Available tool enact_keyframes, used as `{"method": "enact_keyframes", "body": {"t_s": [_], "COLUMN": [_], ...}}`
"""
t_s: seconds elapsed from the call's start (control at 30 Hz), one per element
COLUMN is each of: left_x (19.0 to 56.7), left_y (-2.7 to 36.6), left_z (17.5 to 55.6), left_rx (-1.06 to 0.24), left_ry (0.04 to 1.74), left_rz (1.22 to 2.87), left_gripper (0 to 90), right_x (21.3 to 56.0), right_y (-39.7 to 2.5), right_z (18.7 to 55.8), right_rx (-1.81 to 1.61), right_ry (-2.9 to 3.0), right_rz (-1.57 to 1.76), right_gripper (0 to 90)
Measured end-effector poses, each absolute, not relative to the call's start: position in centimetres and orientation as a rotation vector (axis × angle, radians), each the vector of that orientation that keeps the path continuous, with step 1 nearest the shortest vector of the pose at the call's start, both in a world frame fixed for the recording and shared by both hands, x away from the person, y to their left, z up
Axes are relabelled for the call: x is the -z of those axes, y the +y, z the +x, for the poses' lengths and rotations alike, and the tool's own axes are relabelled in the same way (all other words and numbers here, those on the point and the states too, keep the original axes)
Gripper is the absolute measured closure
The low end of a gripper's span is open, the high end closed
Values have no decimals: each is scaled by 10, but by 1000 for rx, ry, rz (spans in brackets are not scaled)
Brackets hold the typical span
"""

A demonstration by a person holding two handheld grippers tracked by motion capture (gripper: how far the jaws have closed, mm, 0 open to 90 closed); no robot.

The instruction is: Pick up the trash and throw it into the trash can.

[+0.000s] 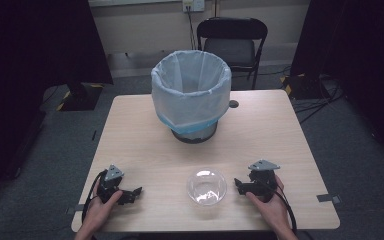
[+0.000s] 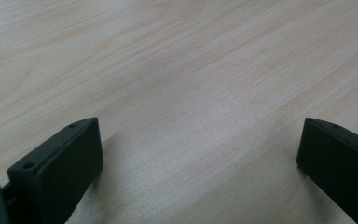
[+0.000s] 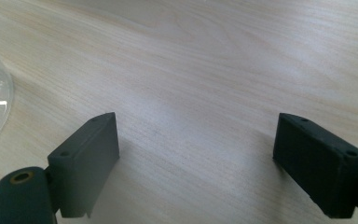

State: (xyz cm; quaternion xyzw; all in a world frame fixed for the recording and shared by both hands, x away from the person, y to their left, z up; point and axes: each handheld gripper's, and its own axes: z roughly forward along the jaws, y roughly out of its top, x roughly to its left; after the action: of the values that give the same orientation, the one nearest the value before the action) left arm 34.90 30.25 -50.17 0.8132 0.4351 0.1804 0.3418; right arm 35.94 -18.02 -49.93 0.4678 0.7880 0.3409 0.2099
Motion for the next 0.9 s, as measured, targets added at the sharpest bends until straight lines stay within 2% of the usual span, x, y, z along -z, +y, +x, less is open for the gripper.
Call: {"method": "enact_keyframes", "body": {"t_s": [0.17,0.27,0.37,0.5,0.9], "left_x": [502,502,502,502,502], "left_y": [302,303,303,303,303], "left_z": [349,349,349,349,349], "left_rx": [-469,-469,-469,-469,-469], "left_ry": [1131,1131,1131,1131,1131], "left_rz": [2115,2116,2116,2116,2116], "left_gripper": [0,0,0,0,0], "right_x": [499,496,490,478,445], "right_y": [-180,-182,-181,-178,-165], "right_z": [359,359,360,357,346], "right_rx": [-948,-950,-983,-1024,-1291], "right_ry": [2195,2211,2252,2290,2283], "right_rz": [1295,1297,1297,1304,1234], "right_gripper": [143,257,260,314,320]}}
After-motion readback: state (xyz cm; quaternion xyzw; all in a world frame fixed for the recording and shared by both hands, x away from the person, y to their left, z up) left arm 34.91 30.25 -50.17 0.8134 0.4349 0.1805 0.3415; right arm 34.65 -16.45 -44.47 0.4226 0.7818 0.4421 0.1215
